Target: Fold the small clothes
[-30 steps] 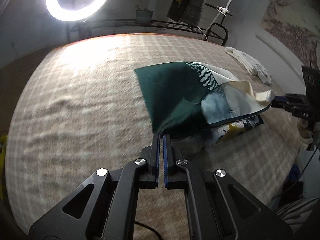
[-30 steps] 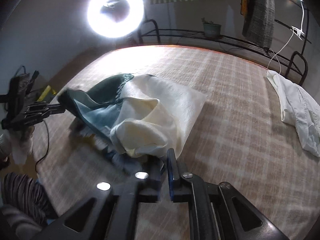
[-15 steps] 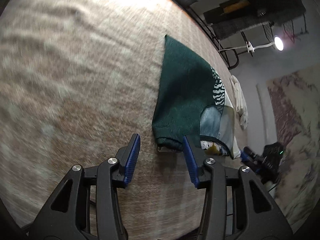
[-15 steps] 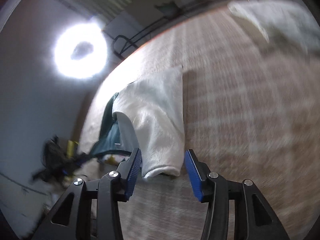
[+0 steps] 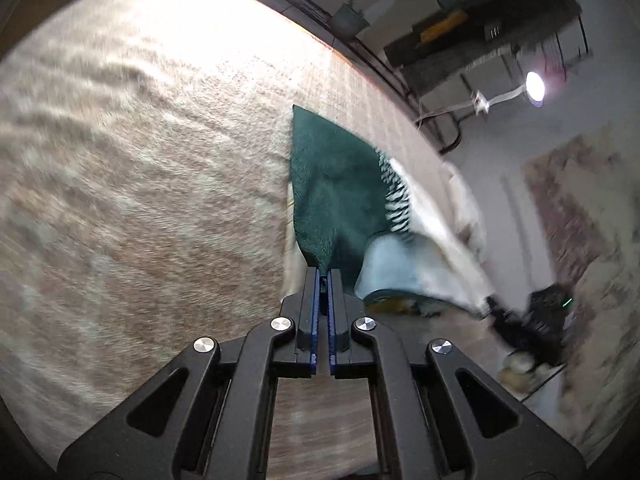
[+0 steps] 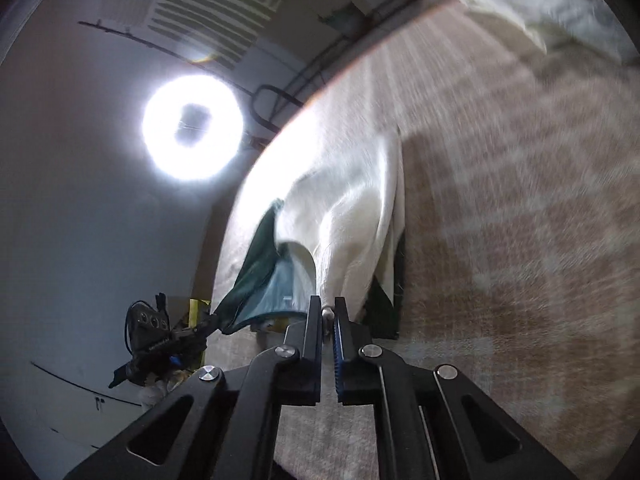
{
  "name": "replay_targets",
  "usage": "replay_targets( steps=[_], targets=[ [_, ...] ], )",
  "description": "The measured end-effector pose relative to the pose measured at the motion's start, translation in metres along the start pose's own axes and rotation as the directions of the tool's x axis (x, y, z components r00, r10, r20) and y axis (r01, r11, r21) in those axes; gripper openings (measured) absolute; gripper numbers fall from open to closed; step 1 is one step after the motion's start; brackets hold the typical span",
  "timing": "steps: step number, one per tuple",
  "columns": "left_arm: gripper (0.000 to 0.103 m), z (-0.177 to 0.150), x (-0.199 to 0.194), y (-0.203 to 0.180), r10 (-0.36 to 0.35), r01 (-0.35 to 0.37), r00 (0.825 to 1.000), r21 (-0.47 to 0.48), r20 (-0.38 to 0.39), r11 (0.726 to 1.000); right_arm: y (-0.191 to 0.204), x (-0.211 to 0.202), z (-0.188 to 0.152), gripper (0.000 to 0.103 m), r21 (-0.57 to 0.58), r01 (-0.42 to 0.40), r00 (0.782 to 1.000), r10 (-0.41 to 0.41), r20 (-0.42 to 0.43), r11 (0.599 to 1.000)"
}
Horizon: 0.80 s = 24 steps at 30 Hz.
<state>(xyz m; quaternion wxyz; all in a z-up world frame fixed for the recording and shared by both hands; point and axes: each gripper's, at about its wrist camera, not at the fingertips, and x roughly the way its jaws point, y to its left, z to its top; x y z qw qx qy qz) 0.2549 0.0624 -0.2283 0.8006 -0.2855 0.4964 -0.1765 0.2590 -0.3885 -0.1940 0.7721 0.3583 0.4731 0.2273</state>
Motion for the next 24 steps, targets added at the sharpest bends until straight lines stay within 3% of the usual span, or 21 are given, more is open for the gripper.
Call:
replay_targets(
  steps=[6, 10, 12, 14, 16, 20, 24],
  targets=[
    [0.001, -0.011, 0.021, 0.015, 0.052, -0.053, 0.997, -0.010, -0.055, 0.999, -0.011, 0.018, -0.014, 0.001, -0.014, 0.106, 0.993, -0.106, -0.047, 0.994],
    [0.001, -0.010, 0.016, 0.011, 0.122, -0.118, 0.991, 0.069, -0.055, 0.991, -0.012, 0.028, -0.023, 0.001, -0.028, 0.128, 0.988, -0.130, -0.082, 0.991],
    [0.001, -0.008, 0.011, 0.005, 0.151, -0.144, 0.987, 0.118, -0.054, 0.983, -0.005, 0.027, -0.025, 0.014, -0.092, 0.160, 0.980, -0.170, -0.106, 0.983],
    [0.007, -0.004, 0.004, 0.000, 0.182, -0.173, 0.982, 0.161, -0.043, 0.972, 0.009, 0.026, -0.025, 0.029, -0.204, 0.258, 0.956, -0.280, -0.091, 0.944],
    [0.009, 0.002, -0.007, -0.007, 0.198, -0.194, 0.980, 0.182, -0.004, 0.964, 0.024, 0.020, -0.022, 0.029, -0.274, 0.293, 0.947, -0.317, -0.046, 0.916],
    [0.009, 0.018, -0.017, -0.037, 0.169, -0.182, 0.983, 0.236, 0.076, 0.954, 0.058, 0.008, -0.001, 0.028, -0.362, 0.281, 0.958, -0.284, 0.046, 0.889],
    [0.009, 0.042, 0.003, -0.079, 0.141, -0.171, 0.983, 0.312, 0.117, 0.935, 0.101, 0.036, 0.025, 0.025, -0.461, 0.230, 0.972, -0.227, 0.063, 0.857]
  ],
)
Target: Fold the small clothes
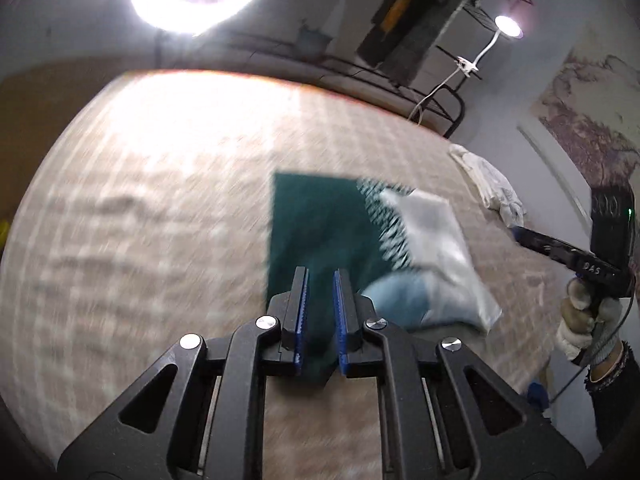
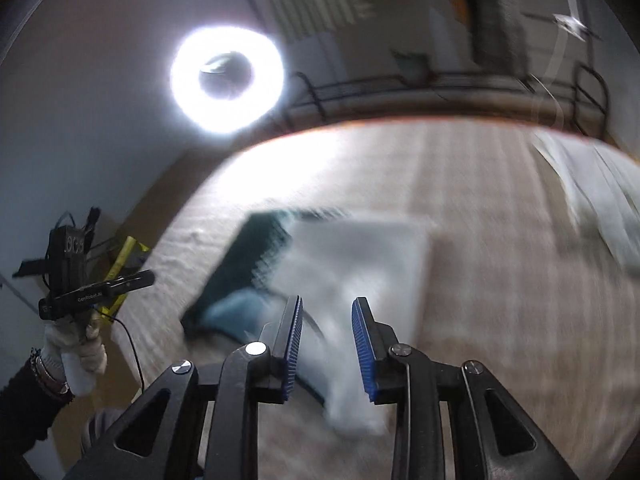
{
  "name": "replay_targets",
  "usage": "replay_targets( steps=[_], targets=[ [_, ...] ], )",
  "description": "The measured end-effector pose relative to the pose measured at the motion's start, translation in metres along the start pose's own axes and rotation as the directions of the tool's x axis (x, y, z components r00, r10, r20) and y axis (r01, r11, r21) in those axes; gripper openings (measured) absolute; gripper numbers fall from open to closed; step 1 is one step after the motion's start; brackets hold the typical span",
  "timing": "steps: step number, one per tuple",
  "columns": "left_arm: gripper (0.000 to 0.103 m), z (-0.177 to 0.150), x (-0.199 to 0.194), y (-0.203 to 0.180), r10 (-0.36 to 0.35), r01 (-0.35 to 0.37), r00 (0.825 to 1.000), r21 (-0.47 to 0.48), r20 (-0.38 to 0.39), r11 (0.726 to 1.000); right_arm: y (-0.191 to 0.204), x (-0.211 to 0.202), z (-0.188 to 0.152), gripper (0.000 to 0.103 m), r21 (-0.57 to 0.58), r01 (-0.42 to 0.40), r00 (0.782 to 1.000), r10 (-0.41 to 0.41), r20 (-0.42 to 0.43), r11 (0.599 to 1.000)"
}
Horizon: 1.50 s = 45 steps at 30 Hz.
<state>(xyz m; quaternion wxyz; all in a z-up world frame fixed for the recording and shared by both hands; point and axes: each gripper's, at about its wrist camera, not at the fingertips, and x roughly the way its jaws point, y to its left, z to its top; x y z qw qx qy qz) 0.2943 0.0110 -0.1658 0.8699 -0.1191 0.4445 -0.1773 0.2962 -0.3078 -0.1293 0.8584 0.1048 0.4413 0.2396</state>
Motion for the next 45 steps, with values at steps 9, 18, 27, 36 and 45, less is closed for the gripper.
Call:
replay_targets(
  steps=[9, 18, 27, 36, 45],
  targets=[
    [0.009, 0.034, 0.092, -0.041, -0.010, 0.013, 0.998, 0.040, -0.056, 0.999, 0.034, 0.095, 0.050, 0.015, -0.073, -0.033, 0.997, 0.027, -0.070, 0.997],
    [0.009, 0.010, 0.144, -0.042, 0.062, -0.049, 0.994, 0.139, -0.093, 0.989, 0.014, 0.158, 0.039, 0.012, -0.109, 0.022, 0.986, -0.040, -0.163, 0.994],
    [0.009, 0.009, 0.104, -0.028, 0.008, -0.004, 0.999, 0.085, -0.049, 0.996, 0.014, 0.139, 0.050, 0.014, -0.116, 0.001, 0.990, -0.017, -0.140, 0.993],
    [0.009, -0.008, 0.098, -0.011, 0.052, -0.046, 0.996, 0.084, -0.067, 0.995, 0.038, 0.176, 0.067, 0.014, -0.137, 0.007, 0.989, -0.028, -0.148, 0.991],
    [0.009, -0.010, 0.096, 0.000, 0.046, -0.040, 0.994, 0.061, -0.097, 0.997, 0.019, 0.188, 0.064, 0.014, -0.043, 0.025, 0.979, -0.033, -0.202, 0.999]
  ],
)
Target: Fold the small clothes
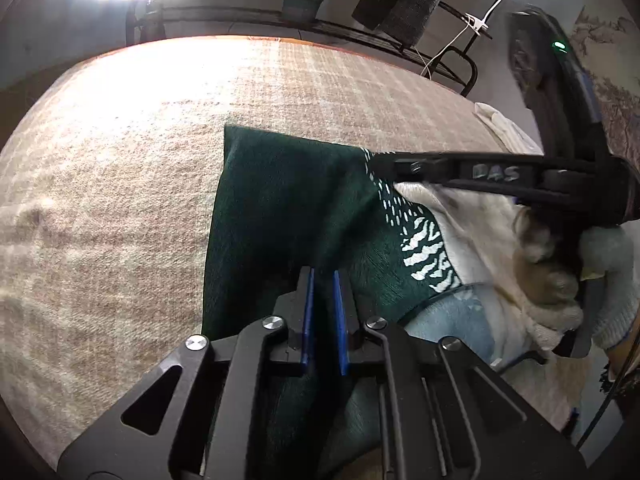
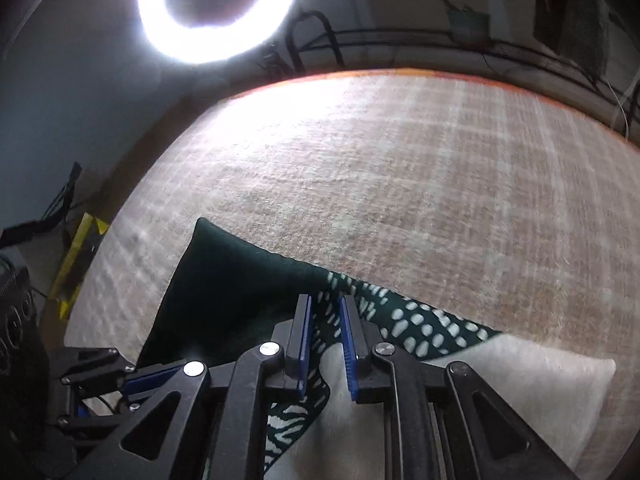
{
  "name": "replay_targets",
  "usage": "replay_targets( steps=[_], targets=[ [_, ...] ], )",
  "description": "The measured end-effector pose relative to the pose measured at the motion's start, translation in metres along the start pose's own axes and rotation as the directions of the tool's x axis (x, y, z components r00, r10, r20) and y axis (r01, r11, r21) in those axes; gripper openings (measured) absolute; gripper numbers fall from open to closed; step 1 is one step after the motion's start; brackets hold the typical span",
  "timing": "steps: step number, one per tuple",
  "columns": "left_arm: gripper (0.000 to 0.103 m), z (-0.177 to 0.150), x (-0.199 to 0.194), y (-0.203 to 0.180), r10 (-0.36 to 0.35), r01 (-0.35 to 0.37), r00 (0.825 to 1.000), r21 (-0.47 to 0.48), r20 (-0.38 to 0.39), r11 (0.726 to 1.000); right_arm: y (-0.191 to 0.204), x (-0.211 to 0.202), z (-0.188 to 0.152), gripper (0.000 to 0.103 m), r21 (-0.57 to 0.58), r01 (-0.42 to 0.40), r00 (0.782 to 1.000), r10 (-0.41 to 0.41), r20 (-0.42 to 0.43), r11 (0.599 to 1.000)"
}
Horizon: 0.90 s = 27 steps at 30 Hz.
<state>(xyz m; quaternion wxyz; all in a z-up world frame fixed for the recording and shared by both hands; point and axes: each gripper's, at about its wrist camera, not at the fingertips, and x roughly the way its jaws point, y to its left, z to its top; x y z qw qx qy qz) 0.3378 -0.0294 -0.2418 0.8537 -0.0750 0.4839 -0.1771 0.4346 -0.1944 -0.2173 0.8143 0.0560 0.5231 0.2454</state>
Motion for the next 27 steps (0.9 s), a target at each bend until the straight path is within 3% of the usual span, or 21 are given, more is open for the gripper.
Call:
replay_targets(
  steps=[6, 8, 9, 15, 18, 20, 23, 27],
  targets=[
    [0.013, 0.024, -0.053, 0.032, -0.004, 0.009, 0.999, -0.104, 0.048, 0.995, -0.012, -0.065, -0.010, 0.030, 0.066, -0.018, 0.997, 0.013, 0.078, 0.998],
    [0.036, 0.028, -0.069, 0.041, -0.015, 0.023, 0.998, -0.132, 0.060, 0.991, -0.019, -0.088, -0.016, 0.031, 0.091, -0.022, 0.995, 0.012, 0.104, 0.996],
    [0.039, 0.031, -0.079, 0.046, -0.024, 0.034, 0.997, -0.149, 0.068, 0.988, -0.022, -0.102, -0.022, 0.033, 0.106, -0.023, 0.993, 0.010, 0.120, 0.994],
    [0.039, 0.038, -0.096, 0.057, -0.020, 0.022, 1.000, -0.190, 0.013, 0.982, -0.041, -0.157, -0.051, 0.045, 0.183, -0.012, 0.984, -0.021, 0.175, 0.983],
    [0.039, 0.038, -0.095, 0.056, -0.029, 0.027, 1.000, -0.198, -0.008, 0.980, -0.051, -0.171, -0.066, 0.050, 0.222, 0.032, 0.982, -0.072, 0.177, 0.975],
    [0.039, 0.036, -0.088, 0.059, -0.048, 0.044, 0.999, -0.234, -0.011, 0.971, -0.060, -0.175, -0.079, 0.058, 0.242, 0.009, 0.982, -0.055, 0.182, 0.970],
    [0.039, 0.023, -0.078, 0.069, -0.095, 0.088, 0.995, -0.323, -0.008, 0.942, -0.074, -0.172, -0.097, 0.059, 0.287, 0.014, 0.981, -0.069, 0.183, 0.958],
    [0.039, 0.006, -0.055, 0.084, -0.106, 0.078, 0.993, -0.405, -0.046, 0.911, -0.101, -0.157, -0.123, 0.053, 0.351, -0.039, 0.989, -0.015, 0.148, 0.935]
  ],
)
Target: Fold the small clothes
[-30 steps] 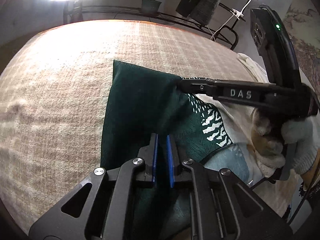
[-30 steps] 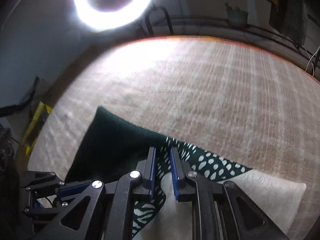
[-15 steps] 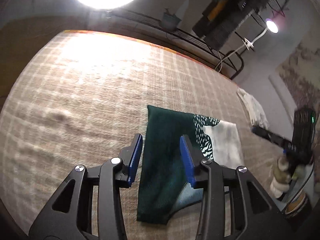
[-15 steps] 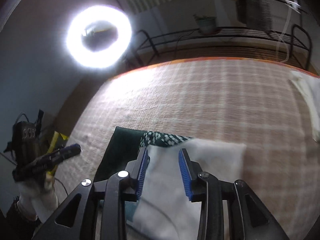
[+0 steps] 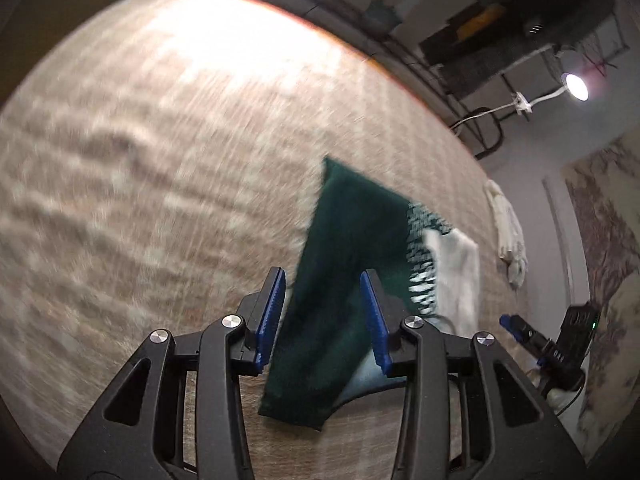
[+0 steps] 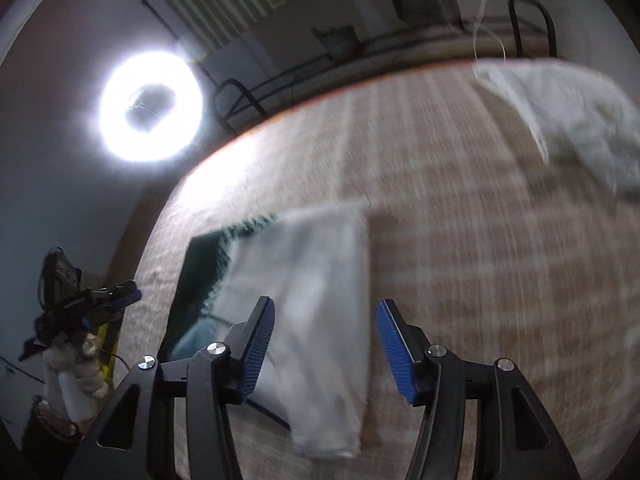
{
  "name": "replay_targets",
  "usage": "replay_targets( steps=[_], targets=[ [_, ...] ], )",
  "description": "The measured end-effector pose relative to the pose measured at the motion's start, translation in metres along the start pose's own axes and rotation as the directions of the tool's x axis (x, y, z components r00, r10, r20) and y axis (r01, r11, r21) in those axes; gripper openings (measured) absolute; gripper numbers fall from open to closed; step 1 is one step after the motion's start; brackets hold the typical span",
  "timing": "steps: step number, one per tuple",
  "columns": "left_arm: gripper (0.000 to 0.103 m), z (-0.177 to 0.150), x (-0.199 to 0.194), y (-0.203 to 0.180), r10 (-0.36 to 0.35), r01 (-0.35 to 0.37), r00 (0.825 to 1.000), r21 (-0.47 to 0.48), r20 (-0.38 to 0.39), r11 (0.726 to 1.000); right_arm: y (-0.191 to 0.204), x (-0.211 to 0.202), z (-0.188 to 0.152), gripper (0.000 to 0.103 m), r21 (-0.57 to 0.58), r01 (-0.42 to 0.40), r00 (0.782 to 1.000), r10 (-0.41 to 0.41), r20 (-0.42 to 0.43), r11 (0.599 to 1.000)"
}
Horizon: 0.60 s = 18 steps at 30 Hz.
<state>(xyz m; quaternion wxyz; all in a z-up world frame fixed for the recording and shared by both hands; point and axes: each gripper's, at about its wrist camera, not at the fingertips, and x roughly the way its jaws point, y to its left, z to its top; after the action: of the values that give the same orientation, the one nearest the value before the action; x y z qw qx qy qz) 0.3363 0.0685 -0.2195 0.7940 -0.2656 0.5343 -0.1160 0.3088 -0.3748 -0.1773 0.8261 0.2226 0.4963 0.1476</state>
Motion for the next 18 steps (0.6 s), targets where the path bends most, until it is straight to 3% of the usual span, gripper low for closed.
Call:
replay_targets(
  steps=[9, 18],
  targets=[
    [0.039, -0.006, 0.037, 0.012, -0.034, 0.031, 0.998, -0.055, -0.060, 0.998, -0.058, 0.028, -0.009, 0.046, 0.177, -0.161, 0.986, 0.167, -0.024, 0.971],
    [0.039, 0.002, 0.045, 0.016, -0.132, 0.126, 0.988, -0.078, -0.077, 0.989, -0.063, 0.058, -0.008, 0.039, 0.210, -0.300, 0.950, 0.312, -0.028, 0.931]
  ],
)
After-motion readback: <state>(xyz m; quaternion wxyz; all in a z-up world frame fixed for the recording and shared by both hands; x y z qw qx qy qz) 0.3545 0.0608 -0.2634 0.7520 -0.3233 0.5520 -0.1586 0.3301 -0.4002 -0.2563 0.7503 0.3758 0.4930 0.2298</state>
